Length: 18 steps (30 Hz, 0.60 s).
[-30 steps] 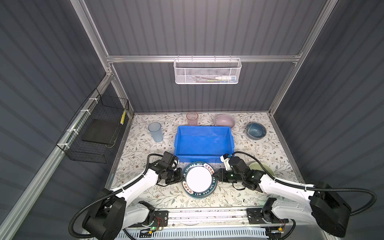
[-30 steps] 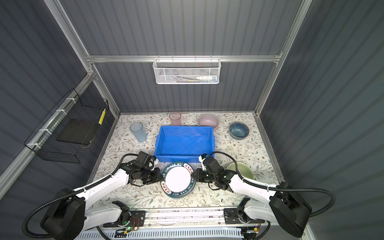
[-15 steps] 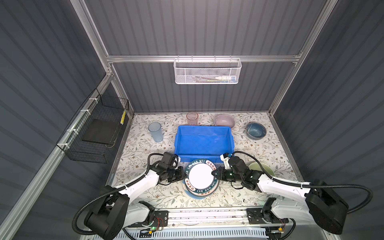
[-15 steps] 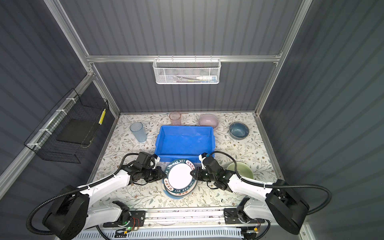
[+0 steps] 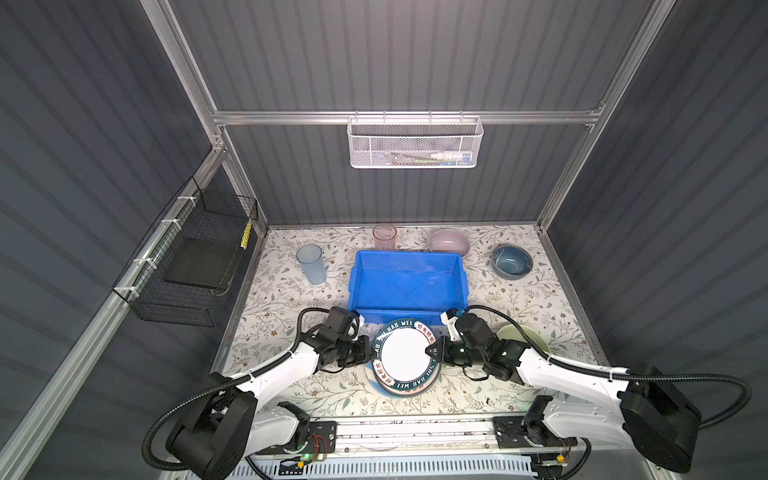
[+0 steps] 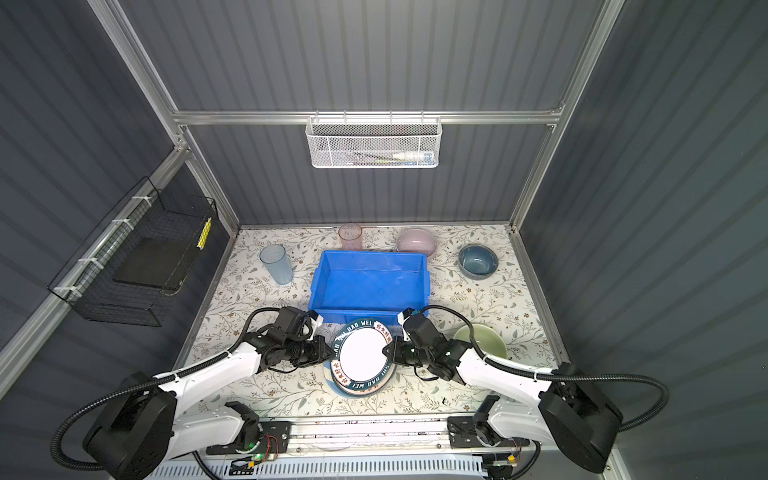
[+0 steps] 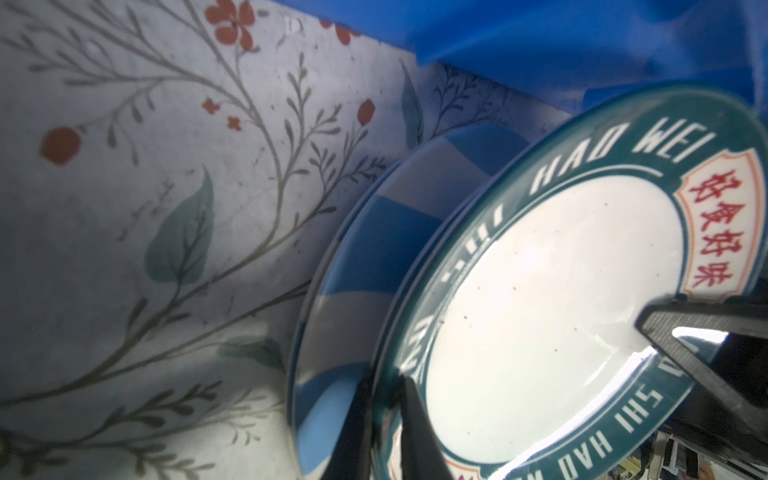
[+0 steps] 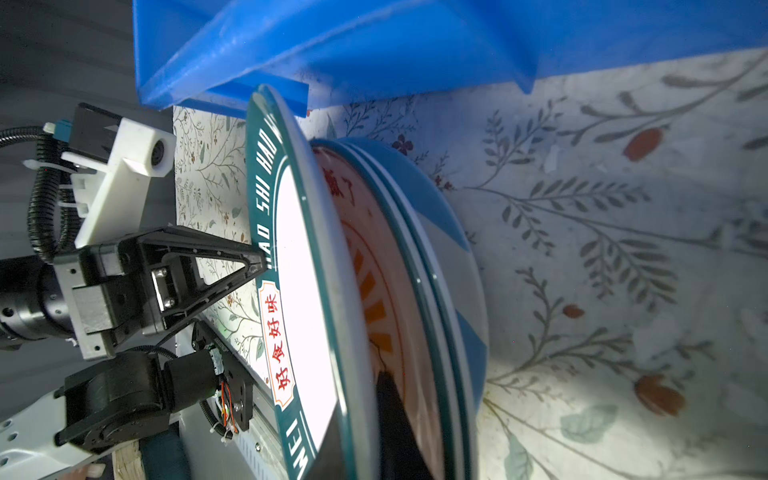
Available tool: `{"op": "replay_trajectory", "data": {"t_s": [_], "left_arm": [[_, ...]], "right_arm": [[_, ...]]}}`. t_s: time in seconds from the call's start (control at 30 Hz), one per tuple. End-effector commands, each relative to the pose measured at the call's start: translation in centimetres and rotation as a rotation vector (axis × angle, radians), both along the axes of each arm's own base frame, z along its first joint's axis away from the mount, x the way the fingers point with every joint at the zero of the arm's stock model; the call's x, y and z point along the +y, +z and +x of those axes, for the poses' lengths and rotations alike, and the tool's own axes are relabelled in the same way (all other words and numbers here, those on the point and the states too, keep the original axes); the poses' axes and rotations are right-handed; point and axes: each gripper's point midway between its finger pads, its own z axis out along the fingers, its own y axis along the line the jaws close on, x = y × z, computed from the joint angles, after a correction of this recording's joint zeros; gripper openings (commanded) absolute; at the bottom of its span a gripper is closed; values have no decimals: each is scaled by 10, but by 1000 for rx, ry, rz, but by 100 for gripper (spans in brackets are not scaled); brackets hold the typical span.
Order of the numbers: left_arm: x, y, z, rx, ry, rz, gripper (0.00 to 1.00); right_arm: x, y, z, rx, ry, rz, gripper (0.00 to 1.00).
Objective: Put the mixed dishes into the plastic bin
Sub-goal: 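Close both grippers on the top green-rimmed plate's opposite edges, then lift the green-rimmed plate with both grippers and carry it over the blue bin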
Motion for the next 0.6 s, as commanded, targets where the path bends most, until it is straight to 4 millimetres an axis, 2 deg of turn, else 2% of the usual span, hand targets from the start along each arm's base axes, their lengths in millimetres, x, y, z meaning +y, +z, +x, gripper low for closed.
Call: {"op": "replay_trajectory", "data": {"t_s": [0.0,0.3,0.37,0.47,0.5,0.57], "left_arm": [[42,-31,-36,160,49,214,19],[52,15,-14,63,95,283,40],[60,24,-8,53,136,332,48],[60,42,3,20,142,348,55],[59,48,8,4,142,352,57],[57,60,16,-22,134,354,58]], "right_arm": [[13,27,-6,-52,87,41,4],[21,54,-2,-87,123,53,2],[21,62,0,-102,130,42,2],[20,72,4,-117,132,22,2],[18,85,5,-143,129,33,2],[15,94,9,-155,120,30,1]]}}
